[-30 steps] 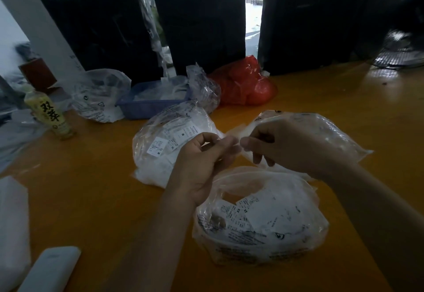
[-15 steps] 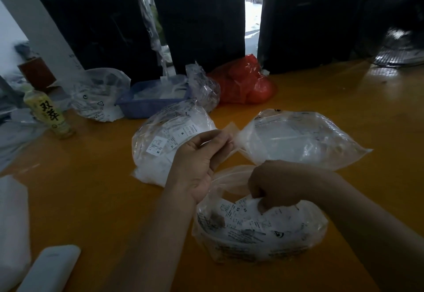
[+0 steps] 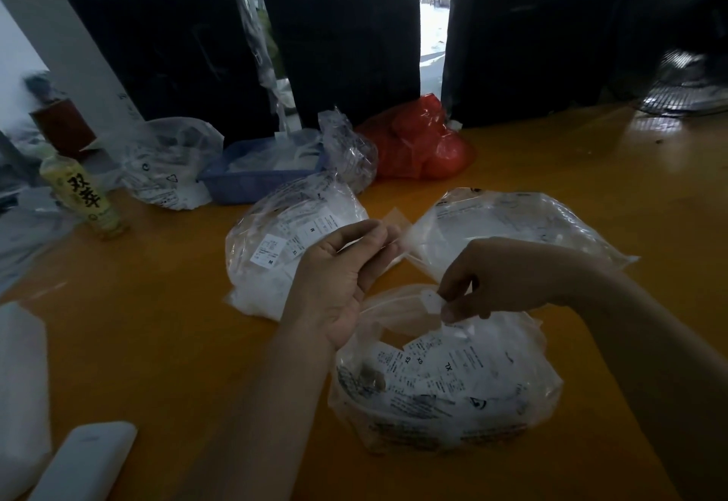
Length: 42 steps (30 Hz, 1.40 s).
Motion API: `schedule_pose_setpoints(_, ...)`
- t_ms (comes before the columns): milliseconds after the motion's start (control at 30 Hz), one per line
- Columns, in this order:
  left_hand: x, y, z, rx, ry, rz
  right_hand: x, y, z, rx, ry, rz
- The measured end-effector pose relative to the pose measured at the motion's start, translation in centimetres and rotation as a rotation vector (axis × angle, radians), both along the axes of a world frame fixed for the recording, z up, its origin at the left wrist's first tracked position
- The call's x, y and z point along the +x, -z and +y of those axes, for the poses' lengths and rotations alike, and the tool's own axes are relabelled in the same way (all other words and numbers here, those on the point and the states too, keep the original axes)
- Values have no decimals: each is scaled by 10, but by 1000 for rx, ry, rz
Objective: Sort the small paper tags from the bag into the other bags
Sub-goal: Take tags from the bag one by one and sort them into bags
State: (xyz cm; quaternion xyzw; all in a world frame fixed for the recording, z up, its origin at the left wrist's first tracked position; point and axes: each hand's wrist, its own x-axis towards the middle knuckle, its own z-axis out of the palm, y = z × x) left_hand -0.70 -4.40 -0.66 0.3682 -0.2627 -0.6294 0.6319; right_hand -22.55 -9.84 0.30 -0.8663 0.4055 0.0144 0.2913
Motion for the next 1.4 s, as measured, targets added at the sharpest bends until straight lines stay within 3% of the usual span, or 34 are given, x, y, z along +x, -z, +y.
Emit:
schedule_pose_setpoints(200, 1, -1, 0, -3, 5, -9, -3, -2, -1, 21, 27, -15)
schedule_pose_setpoints(433, 1, -1, 0, -1, 16, -16, 11, 3, 5, -67, -34, 106)
schedule_pose_setpoints(700, 2, 0, 0, -2, 8, -21, 0, -14, 3, -19, 453, -480)
schedule_pose_setpoints(900, 2, -1, 1, 1, 38, -13, 3, -20, 5, -46, 524, -685)
schedule_pose_setpoints(1033, 1, -2, 0, -6, 46, -2, 5, -26, 10, -183, 540, -813)
schedule_pose_setpoints(1400, 4, 0, -1, -18, 43, -1, 7, -27, 14, -467, 449, -501)
